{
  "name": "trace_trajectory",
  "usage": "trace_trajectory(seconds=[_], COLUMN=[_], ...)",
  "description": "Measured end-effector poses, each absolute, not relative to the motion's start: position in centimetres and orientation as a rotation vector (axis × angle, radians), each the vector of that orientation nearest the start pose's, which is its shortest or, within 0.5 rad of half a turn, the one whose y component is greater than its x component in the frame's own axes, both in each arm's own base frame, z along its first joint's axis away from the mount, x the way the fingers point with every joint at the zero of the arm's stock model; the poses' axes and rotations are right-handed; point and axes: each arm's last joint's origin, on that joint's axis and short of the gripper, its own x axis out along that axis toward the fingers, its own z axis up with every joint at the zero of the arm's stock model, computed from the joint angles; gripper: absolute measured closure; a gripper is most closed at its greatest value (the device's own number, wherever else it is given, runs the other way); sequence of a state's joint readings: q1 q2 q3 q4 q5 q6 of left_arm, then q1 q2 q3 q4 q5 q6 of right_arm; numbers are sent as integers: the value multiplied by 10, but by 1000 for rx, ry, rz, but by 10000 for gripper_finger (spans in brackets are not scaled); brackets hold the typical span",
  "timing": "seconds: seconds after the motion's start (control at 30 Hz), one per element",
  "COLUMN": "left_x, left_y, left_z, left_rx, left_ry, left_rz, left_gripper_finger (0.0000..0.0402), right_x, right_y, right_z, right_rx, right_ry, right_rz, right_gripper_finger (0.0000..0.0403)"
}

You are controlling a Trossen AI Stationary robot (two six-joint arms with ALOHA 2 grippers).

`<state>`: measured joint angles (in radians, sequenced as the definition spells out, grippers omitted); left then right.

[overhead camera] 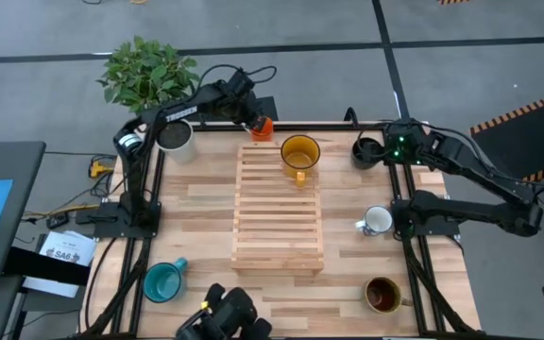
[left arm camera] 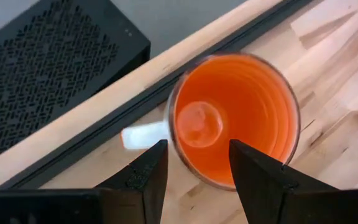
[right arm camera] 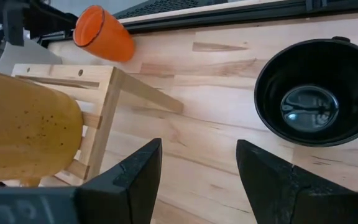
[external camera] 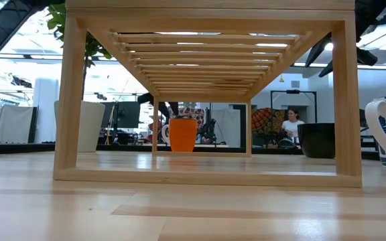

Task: Place coffee mugs
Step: Put the orange mug on the shelf

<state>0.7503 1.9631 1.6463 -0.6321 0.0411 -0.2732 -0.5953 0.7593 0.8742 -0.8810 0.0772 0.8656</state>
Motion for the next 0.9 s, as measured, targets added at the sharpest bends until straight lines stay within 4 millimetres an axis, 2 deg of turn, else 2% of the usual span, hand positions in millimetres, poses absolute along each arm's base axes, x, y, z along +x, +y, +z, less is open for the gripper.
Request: trace_trajectory(seconds=[0.3, 0.57, 0.73, 0.83, 0.9], left_x=[314, 326, 330, 331, 331], left_y=[294, 292, 289, 289, 288], left_z=[250, 231, 231, 231, 231], left_rx=[-582, -605, -571, -561, -548], left_ry=[795, 834, 836, 834, 845], left_rz=[828, 771, 782, 779, 772], left_gripper_finger=[249, 249, 250, 268, 294], right_x=[110, 110, 110, 110, 110], right_y=[-77, -78, -78, -78, -78], right_z=[306, 306, 306, 306, 306], right_rx=[991, 990, 990, 989, 989], right_ry=[434, 433, 433, 431, 431], right_rz=[-939, -940, -940, -940, -940], right_gripper_finger=[168, 168, 168, 168, 168])
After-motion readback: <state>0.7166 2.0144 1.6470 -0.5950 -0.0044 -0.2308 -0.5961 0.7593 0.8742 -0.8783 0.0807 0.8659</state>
